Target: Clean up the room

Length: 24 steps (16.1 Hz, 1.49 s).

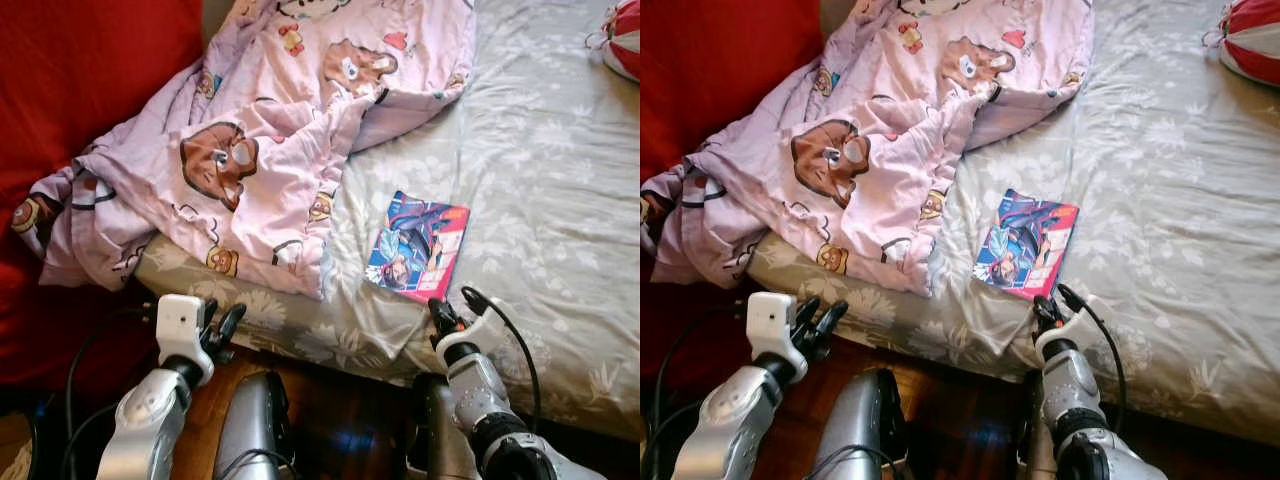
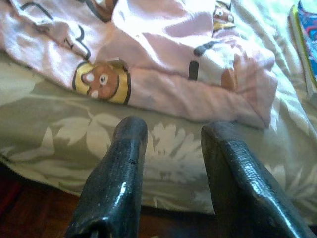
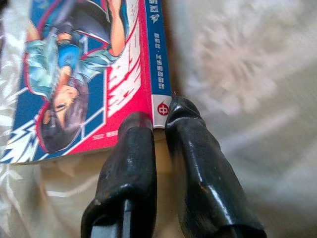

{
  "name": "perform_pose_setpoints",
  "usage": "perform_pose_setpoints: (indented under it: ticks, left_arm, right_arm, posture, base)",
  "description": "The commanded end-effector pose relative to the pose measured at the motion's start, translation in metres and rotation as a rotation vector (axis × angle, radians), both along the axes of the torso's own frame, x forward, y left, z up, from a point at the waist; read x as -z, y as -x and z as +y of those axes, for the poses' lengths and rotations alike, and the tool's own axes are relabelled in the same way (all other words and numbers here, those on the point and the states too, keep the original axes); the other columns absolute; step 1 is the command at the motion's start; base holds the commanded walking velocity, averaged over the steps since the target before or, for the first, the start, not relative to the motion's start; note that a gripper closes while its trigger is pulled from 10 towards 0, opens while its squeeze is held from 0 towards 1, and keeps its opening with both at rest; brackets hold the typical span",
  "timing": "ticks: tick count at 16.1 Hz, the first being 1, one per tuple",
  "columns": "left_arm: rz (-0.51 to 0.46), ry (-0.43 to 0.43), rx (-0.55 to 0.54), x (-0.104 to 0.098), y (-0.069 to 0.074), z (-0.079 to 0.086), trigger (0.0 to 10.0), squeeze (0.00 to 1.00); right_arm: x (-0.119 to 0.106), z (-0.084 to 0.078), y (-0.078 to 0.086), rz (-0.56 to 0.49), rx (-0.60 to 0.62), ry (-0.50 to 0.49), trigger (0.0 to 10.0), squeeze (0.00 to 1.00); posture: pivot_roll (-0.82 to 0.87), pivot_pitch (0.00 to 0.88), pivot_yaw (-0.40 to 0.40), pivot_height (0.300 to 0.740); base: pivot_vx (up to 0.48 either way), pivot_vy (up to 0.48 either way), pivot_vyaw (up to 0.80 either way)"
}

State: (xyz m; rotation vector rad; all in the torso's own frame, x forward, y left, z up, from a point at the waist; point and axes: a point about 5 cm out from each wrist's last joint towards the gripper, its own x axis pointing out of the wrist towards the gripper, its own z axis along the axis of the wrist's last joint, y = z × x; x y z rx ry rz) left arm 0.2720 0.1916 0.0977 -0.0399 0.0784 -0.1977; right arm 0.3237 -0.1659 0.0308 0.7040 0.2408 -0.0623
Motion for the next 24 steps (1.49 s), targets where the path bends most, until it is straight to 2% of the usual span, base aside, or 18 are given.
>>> perform_pose_setpoints:
  ticks: [1,4,5,6,7,8,9,10,12,14,15,17,20,22,24]
  left_arm:
    - [0.022,-0.001,-0.018,0.008,-0.001,0.003,10.0,0.0]
    - [0.023,0.001,-0.028,0.012,-0.008,0.004,10.0,0.0]
    - [0.028,0.005,-0.036,0.015,-0.014,0.004,10.0,0.0]
    - [0.029,0.007,-0.04,0.017,-0.016,0.004,10.0,0.0]
    - [0.04,0.019,-0.059,0.023,-0.019,0.006,10.0,0.0]
    - [0.043,0.022,-0.062,0.025,-0.02,0.007,10.0,0.0]
    - [0.057,0.028,-0.075,0.032,-0.02,0.008,10.0,0.0]
    - [0.082,0.027,-0.085,0.04,-0.022,0.009,10.0,0.0]
    - [0.142,0.034,-0.119,0.057,-0.016,0.013,10.0,0.0]
    - [0.222,0.072,-0.184,0.077,-0.007,0.02,10.0,0.0]
    - [0.279,0.05,-0.202,0.09,0.001,0.025,10.0,0.0]
    - [0.328,0.062,-0.235,0.101,0.009,0.031,10.0,0.0]
    - [0.368,0.036,-0.243,0.11,0.013,0.032,10.0,0.0]
    - [0.446,0.032,-0.243,0.125,0.026,0.028,10.0,0.0]
    - [0.52,-0.025,-0.179,0.139,0.041,0.023,10.0,0.0]
  right_arm:
    - [-0.004,0.01,-0.003,-0.033,-0.05,0.054,0.0,0.0]
    - [-0.016,0.01,-0.006,-0.135,-0.057,0.094,0.0,0.0]
    - [-0.02,0.006,-0.007,-0.166,-0.034,0.101,0.0,0.0]
    - [-0.021,0.005,-0.007,-0.173,-0.032,0.117,0.0,0.0]
    - [-0.023,0.005,-0.001,-0.213,-0.064,0.289,0.0,0.0]
    - [-0.024,0.006,0.0,-0.224,-0.067,0.314,0.0,0.0]
    - [-0.029,0.01,0.005,-0.274,-0.088,0.378,5.8,0.0]
    - [-0.032,0.012,0.005,-0.292,-0.115,0.434,10.0,0.0]
    - [-0.039,0.013,0.008,-0.336,-0.115,0.473,10.0,0.0]
    - [-0.041,0.005,0.009,-0.311,-0.068,0.551,10.0,0.0]
    - [-0.04,-0.001,0.01,-0.292,-0.038,0.557,10.0,0.0]
    - [-0.045,-0.006,0.01,-0.299,-0.004,0.56,10.0,0.0]
    - [-0.043,-0.007,0.011,-0.255,0.018,0.586,10.0,0.0]
    - [-0.041,-0.006,0.014,-0.247,0.014,0.579,10.0,0.0]
    - [-0.038,-0.006,0.016,-0.228,0.016,0.588,10.0,0.0]
  posture:
    - [0.17,0.207,0.07,0.59]
    - [0.16,0.154,0.058,0.59]
    - [0.15,0.13,0.051,0.59]
    - [0.14,0.115,0.047,0.59]
    - [0.13,0.083,0.032,0.59]
    - [0.12,0.078,0.03,0.59]
    - [0.11,0.054,0.021,0.59]
    - [0.1,0.019,0.012,0.59]
    - [0.09,0.0,-0.004,0.59]
    - [0.09,0.0,-0.015,0.59]
    - [0.1,0.0,-0.019,0.59]
    - [0.09,0.0,-0.018,0.59]
    - [0.09,0.0,-0.021,0.625]
    - [0.08,0.0,-0.016,0.655]
    - [0.07,0.0,-0.007,0.685]
  base:
    - [0.0,0.0,0.0]
    - [0.0,0.0,0.0]
    - [0.0,0.0,0.0]
    - [0.0,0.0,0.0]
    - [0.0,0.0,0.0]
    - [0.0,0.0,0.0]
    - [0.0,0.0,0.0]
    - [0.0,0.0,0.0]
    - [0.0,0.0,0.0]
    - [0.0,0.0,0.0]
    - [0.0,0.0,0.0]
    - [0.0,0.0,0.0]
    - [0.0,0.0,0.0]
    - [0.0,0.0,0.0]
    - [0.0,0.0,0.0]
